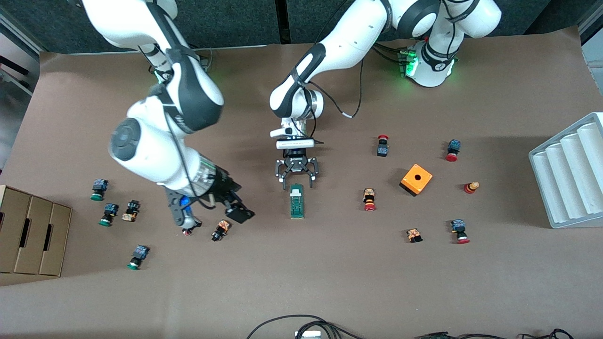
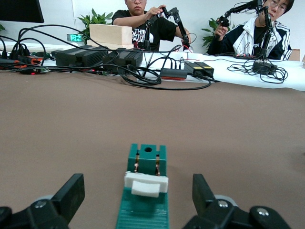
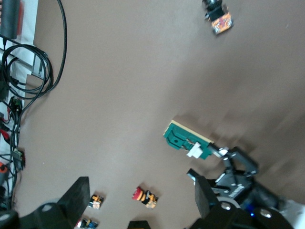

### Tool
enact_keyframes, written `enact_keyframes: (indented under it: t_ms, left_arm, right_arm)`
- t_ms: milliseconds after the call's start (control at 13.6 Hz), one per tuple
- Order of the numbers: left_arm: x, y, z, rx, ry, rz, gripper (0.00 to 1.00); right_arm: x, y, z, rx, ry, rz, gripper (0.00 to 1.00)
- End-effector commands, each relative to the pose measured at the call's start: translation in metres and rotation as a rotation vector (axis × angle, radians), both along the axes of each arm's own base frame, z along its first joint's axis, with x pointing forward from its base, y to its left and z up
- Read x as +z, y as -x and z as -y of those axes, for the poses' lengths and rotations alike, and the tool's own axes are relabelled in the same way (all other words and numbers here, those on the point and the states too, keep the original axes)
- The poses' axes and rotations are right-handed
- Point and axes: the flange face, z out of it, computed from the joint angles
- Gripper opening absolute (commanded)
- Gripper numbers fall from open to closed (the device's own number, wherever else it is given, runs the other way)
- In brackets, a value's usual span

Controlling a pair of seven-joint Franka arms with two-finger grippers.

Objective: Close load switch with both arms
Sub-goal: 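Hold the left gripper above the switch while the right gripper reaches its base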

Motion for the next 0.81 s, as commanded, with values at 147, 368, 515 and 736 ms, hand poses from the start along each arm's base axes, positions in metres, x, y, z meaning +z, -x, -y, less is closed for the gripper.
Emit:
enact_keyframes:
  t_ms: [147,368,515,736]
  left_arm:
    - [-0.016,-0.006,0.009,-0.021,-0.016,0.089,1.0]
    - [-0.024,-0.003,0.011,-0.021,-0.019,0.094,1.0]
    - [-0.028,-0.003,0.014,-0.021,-0.017,0.097,1.0]
    - [-0.032,-0.005,0.017,-0.016,-0.011,0.1,1.0]
  right_arm:
    - [-0.007,-0.009,-0.022,-0.106,-0.066,0.002,0.98]
    - [-0.01,-0.009,-0.024,-0.111,-0.066,0.003,0.98]
    - [-0.01,-0.009,-0.024,-0.114,-0.073,0.0,0.98]
    - [-0.011,-0.009,-0.024,-0.114,-0.072,-0.001,0.98]
